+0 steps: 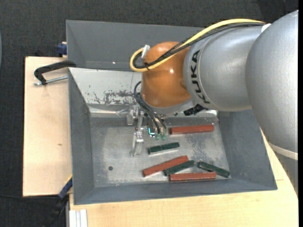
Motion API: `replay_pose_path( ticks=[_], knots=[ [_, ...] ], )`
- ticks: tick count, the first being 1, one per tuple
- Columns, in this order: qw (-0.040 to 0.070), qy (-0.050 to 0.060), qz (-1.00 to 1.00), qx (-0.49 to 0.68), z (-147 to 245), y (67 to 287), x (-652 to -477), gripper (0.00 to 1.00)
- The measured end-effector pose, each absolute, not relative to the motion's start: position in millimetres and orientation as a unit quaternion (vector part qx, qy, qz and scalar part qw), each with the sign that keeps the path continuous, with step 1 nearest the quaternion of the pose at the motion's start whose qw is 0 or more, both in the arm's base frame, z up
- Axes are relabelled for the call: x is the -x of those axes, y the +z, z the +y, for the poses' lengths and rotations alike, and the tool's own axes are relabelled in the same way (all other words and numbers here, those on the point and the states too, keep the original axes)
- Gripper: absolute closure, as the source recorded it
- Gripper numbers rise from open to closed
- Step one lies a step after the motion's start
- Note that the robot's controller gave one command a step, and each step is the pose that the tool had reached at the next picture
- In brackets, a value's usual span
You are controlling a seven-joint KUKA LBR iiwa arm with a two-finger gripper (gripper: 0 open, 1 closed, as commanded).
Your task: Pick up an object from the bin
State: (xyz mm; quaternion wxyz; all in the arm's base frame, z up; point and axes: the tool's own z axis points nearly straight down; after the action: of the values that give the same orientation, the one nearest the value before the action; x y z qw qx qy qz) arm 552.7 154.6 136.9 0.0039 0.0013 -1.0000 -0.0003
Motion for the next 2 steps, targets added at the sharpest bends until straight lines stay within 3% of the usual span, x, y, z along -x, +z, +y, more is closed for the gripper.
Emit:
replay_pose_path(
  ticks=[1,2],
  knots=[
    [0.000,-0.001,-1.000,0.000,154,141,-554.9,0.00],
    [-0.002,-0.001,-0.999,-0.042,93,86,-567.1,0.00]
  ],
)
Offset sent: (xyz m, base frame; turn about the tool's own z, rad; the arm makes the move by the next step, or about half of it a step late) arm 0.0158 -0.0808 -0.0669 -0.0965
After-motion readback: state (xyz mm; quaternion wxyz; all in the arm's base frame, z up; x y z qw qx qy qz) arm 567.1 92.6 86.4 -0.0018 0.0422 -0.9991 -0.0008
